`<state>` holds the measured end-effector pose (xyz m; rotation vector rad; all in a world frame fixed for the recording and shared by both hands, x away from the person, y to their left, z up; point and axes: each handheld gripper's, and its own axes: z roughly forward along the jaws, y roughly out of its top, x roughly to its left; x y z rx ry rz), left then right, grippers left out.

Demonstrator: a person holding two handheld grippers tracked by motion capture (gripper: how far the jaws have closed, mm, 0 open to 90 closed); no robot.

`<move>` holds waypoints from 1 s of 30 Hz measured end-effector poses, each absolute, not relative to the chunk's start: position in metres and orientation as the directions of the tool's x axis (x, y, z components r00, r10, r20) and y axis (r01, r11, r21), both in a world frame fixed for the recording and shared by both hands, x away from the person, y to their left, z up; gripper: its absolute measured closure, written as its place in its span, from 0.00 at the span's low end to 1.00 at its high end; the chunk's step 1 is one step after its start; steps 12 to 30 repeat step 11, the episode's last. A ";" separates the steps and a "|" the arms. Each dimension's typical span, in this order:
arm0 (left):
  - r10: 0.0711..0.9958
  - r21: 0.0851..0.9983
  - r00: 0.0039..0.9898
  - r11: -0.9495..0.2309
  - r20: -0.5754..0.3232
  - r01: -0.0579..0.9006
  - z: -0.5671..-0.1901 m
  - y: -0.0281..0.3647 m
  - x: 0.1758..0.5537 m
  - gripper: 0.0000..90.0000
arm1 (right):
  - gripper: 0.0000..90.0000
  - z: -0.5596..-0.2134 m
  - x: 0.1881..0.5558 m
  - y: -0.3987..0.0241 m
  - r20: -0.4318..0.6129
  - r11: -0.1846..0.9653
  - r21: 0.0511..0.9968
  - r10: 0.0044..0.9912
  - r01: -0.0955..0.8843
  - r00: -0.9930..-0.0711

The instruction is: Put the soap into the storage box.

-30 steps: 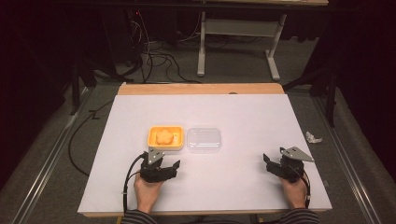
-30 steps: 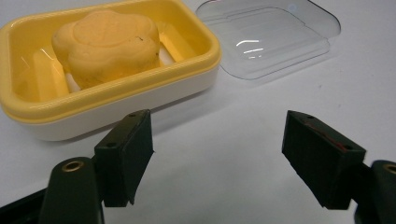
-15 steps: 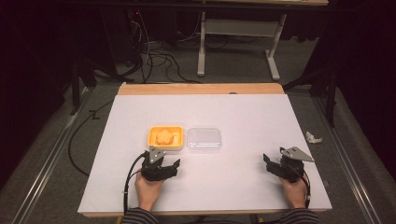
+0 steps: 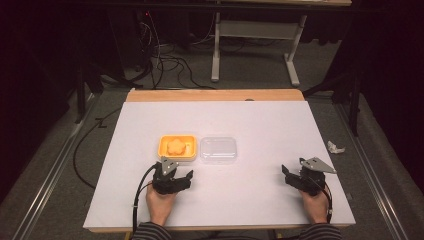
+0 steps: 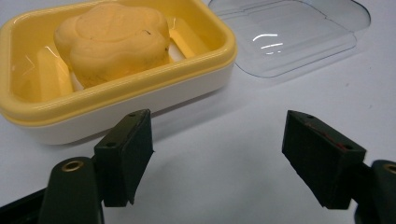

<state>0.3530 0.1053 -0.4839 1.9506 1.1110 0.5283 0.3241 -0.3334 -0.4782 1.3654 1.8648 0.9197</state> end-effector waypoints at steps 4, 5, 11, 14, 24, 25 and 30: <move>0.847 0.821 0.531 -0.304 0.000 0.483 -0.484 0.103 0.349 0.30 | 0.31 -0.478 0.324 -0.333 -0.092 0.213 0.832 0.963 0.513 -0.252; 0.848 0.822 0.530 -0.309 0.009 0.479 -0.484 0.103 0.349 0.30 | 0.31 -0.478 0.324 -0.333 -0.093 0.215 0.831 0.963 0.512 -0.253; 0.847 0.826 0.532 -0.307 0.010 0.473 -0.484 0.103 0.348 0.30 | 0.31 -0.478 0.324 -0.333 -0.092 0.216 0.829 0.963 0.515 -0.255; 0.847 0.826 0.532 -0.307 0.010 0.473 -0.484 0.103 0.348 0.30 | 0.31 -0.478 0.324 -0.333 -0.092 0.216 0.829 0.963 0.515 -0.255; 0.847 0.826 0.532 -0.307 0.010 0.473 -0.484 0.103 0.348 0.30 | 0.31 -0.478 0.324 -0.333 -0.092 0.216 0.829 0.963 0.515 -0.255; 0.847 0.826 0.532 -0.307 0.010 0.473 -0.484 0.103 0.348 0.30 | 0.31 -0.478 0.324 -0.333 -0.092 0.216 0.829 0.963 0.515 -0.255; 0.847 0.826 0.532 -0.307 0.010 0.473 -0.484 0.103 0.348 0.30 | 0.31 -0.478 0.324 -0.333 -0.092 0.216 0.829 0.963 0.515 -0.255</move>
